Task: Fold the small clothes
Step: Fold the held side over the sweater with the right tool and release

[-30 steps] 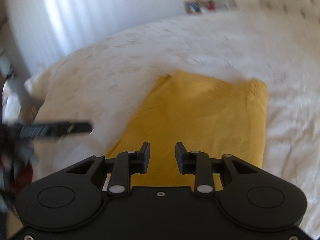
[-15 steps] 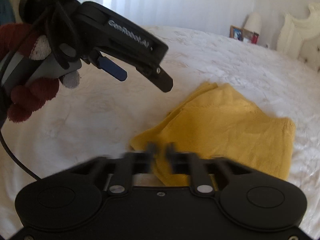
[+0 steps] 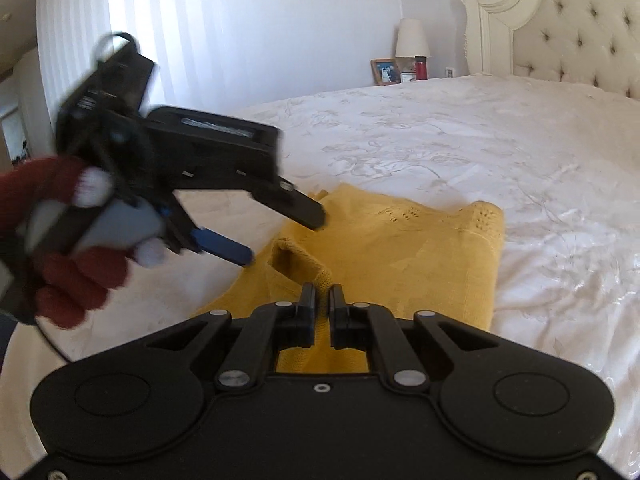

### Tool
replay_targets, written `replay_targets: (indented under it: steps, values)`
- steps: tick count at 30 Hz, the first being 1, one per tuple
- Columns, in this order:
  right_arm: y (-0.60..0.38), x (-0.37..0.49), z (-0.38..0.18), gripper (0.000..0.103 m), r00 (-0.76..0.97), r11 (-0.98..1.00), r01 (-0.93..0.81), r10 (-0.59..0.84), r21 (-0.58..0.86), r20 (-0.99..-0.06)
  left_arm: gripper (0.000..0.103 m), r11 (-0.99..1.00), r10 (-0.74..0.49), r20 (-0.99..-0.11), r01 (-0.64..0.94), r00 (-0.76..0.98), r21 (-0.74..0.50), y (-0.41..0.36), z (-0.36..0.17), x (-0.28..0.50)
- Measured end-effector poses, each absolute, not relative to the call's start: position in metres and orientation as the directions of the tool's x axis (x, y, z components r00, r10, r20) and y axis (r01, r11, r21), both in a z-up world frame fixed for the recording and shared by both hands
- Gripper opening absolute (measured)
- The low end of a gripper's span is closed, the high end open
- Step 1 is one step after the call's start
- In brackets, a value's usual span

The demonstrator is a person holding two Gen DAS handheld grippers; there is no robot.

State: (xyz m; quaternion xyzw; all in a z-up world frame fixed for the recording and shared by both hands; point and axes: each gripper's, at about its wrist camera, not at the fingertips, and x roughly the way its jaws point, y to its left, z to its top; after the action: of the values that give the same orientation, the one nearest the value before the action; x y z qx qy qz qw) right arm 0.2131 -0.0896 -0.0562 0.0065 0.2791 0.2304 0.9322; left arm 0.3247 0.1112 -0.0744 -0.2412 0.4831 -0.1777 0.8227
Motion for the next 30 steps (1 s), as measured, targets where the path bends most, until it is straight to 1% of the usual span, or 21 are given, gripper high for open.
replay_targets:
  steps: [3, 7, 10, 12, 14, 15, 16, 17, 18, 20, 23, 25, 26, 28, 30]
  values:
    - [-0.093, 0.211, -0.055, 0.011, 0.738, 0.889, -0.431, 0.445, 0.153, -0.507, 0.095, 0.816, -0.53, -0.72, 0.04, 0.449, -0.576, 0.102, -0.083, 0.338]
    - [-0.092, 0.207, -0.057, 0.011, 0.731, 0.882, -0.443, 0.46, 0.162, -0.504, 0.095, 0.826, -0.526, -0.719, 0.075, 0.454, -0.558, 0.091, -0.084, 0.355]
    - [-0.09, 0.205, -0.059, 0.011, 0.724, 0.876, -0.452, 0.47, 0.169, -0.504, 0.09, 0.842, -0.513, -0.723, 0.108, 0.462, -0.528, 0.086, -0.082, 0.369]
    - [-0.089, 0.205, -0.061, 0.011, 0.719, 0.872, -0.459, 0.478, 0.171, -0.504, 0.08, 0.858, -0.489, -0.723, 0.121, 0.488, -0.499, 0.084, -0.081, 0.376]
    - [-0.086, 0.203, -0.062, 0.011, 0.717, 0.87, -0.465, 0.478, 0.163, -0.506, 0.079, 0.866, -0.474, -0.717, 0.122, 0.512, -0.485, 0.084, -0.08, 0.382]
    - [-0.084, 0.202, -0.063, 0.011, 0.716, 0.87, -0.467, 0.479, 0.162, -0.508, 0.069, 0.866, -0.471, -0.715, 0.116, 0.518, -0.486, 0.084, -0.08, 0.385]
    - [-0.082, 0.202, -0.064, 0.011, 0.714, 0.868, -0.468, 0.481, 0.165, -0.509, 0.057, 0.868, -0.466, -0.718, 0.111, 0.517, -0.484, 0.084, -0.081, 0.387]
    - [-0.08, 0.202, -0.064, 0.011, 0.712, 0.867, -0.469, 0.484, 0.168, -0.509, 0.023, 0.875, -0.455, -0.726, 0.108, 0.516, -0.472, 0.082, -0.083, 0.388]
    - [-0.078, 0.201, -0.064, 0.011, 0.713, 0.867, -0.47, 0.484, 0.167, -0.507, 0.014, 0.871, -0.466, -0.722, 0.121, 0.512, -0.476, 0.082, -0.084, 0.389]
    - [-0.075, 0.198, -0.062, 0.011, 0.718, 0.867, -0.471, 0.484, 0.163, -0.5, 0.013, 0.867, -0.476, -0.704, 0.15, 0.526, -0.474, 0.084, -0.079, 0.384]
    - [-0.068, 0.19, -0.056, 0.011, 0.732, 0.864, -0.484, 0.488, 0.141, -0.475, 0.013, 0.889, -0.453, -0.683, 0.23, 0.573, -0.396, 0.087, -0.059, 0.368]
    - [-0.062, 0.187, -0.055, 0.011, 0.73, 0.855, -0.503, 0.499, 0.127, -0.467, 0.013, 0.889, -0.455, -0.666, 0.254, 0.591, -0.381, 0.096, -0.049, 0.361]
    - [-0.056, 0.188, -0.056, 0.011, 0.724, 0.851, -0.511, 0.503, 0.122, -0.473, 0.013, 0.887, -0.459, -0.662, 0.256, 0.592, -0.385, 0.1, -0.048, 0.361]
    - [-0.044, 0.195, -0.065, 0.012, 0.699, 0.844, -0.52, 0.509, 0.132, -0.502, 0.014, 0.897, -0.44, -0.689, 0.245, 0.576, -0.368, 0.105, -0.057, 0.369]
    - [-0.033, 0.205, -0.079, 0.021, 0.643, 0.828, -0.533, 0.531, 0.174, -0.552, 0.022, 0.914, -0.405, -0.725, 0.215, 0.556, -0.345, 0.107, -0.073, 0.379]
